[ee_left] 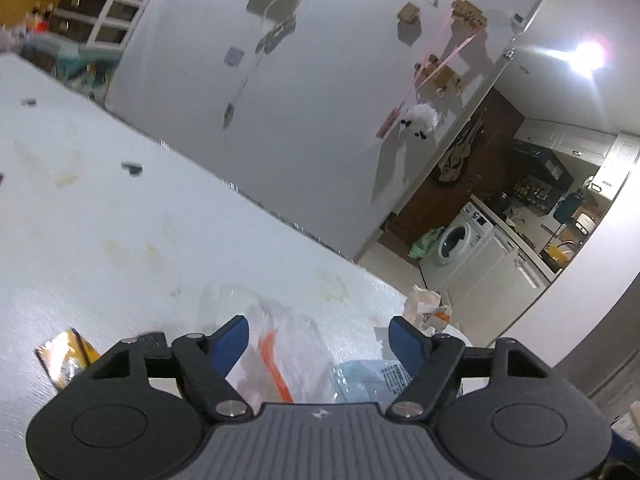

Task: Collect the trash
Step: 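Grasp the clear plastic bag with the left tool while the right tool grasps the blue-and-white packet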

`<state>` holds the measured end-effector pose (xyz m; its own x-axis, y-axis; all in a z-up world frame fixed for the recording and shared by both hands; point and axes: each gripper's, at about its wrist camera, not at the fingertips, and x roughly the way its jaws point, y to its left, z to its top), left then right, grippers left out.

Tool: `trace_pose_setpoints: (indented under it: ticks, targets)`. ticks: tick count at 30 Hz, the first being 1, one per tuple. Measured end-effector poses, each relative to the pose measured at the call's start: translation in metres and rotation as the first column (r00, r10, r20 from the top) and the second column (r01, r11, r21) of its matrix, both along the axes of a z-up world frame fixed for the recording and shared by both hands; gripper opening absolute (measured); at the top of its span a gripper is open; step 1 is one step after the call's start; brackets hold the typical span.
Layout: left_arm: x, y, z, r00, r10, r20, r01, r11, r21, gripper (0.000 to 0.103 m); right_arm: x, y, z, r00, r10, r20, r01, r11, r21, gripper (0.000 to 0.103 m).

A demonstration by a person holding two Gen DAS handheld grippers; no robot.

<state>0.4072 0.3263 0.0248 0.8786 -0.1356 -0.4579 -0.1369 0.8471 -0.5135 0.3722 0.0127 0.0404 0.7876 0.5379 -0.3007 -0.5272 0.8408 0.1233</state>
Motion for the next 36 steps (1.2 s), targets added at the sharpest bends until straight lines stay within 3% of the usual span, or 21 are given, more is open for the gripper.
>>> trace_pose_setpoints:
  ticks: [6, 8, 14, 19, 22, 24, 26, 32, 36]
  targets:
    - [0.009, 0.003, -0.006, 0.998, -0.048, -0.044, 0.046, 0.997, -0.060, 0.075, 0.040, 0.027, -0.009, 0.994, -0.031, -0.103, 0.033, 0.999, 0.026, 0.102]
    - [0.010, 0.004, -0.007, 0.998, -0.053, -0.043, 0.050, 0.996, -0.072, 0.075, 0.053, 0.035, -0.013, 0.990, -0.032, -0.139, 0.037, 0.999, 0.028, 0.096]
    - [0.014, 0.004, -0.008, 0.997, -0.060, -0.054, 0.056, 0.996, -0.070, 0.075, 0.085, 0.056, -0.033, 0.964, -0.040, -0.264, 0.058, 0.996, 0.061, 0.094]
    - [0.017, 0.001, -0.008, 0.995, -0.083, -0.062, 0.079, 0.995, -0.066, 0.062, 0.097, 0.074, -0.045, 0.949, -0.058, -0.309, 0.068, 0.997, 0.025, 0.090]
    - [0.017, -0.002, -0.008, 0.993, -0.090, -0.073, 0.086, 0.995, -0.053, 0.052, 0.100, 0.082, -0.051, 0.942, -0.062, -0.330, 0.079, 0.996, 0.038, 0.077]
    - [0.017, -0.004, -0.007, 0.992, -0.097, -0.076, 0.095, 0.995, -0.041, 0.045, 0.103, 0.086, -0.055, 0.934, -0.061, -0.351, 0.079, 0.996, 0.036, 0.059]
    - [0.017, -0.008, -0.007, 0.991, -0.103, -0.080, 0.102, 0.995, -0.023, 0.040, 0.102, 0.089, -0.056, 0.934, -0.074, -0.350, 0.084, 0.996, 0.014, 0.050]
    - [0.017, -0.013, -0.005, 0.992, -0.096, -0.084, 0.097, 0.995, 0.015, 0.035, 0.093, 0.095, -0.053, 0.948, -0.068, -0.309, 0.059, 0.997, -0.040, 0.043]
    - [0.016, -0.011, -0.006, 0.993, -0.082, -0.081, 0.083, 0.996, 0.014, 0.020, 0.089, 0.095, -0.051, 0.953, -0.064, -0.297, 0.048, 0.997, -0.059, 0.042]
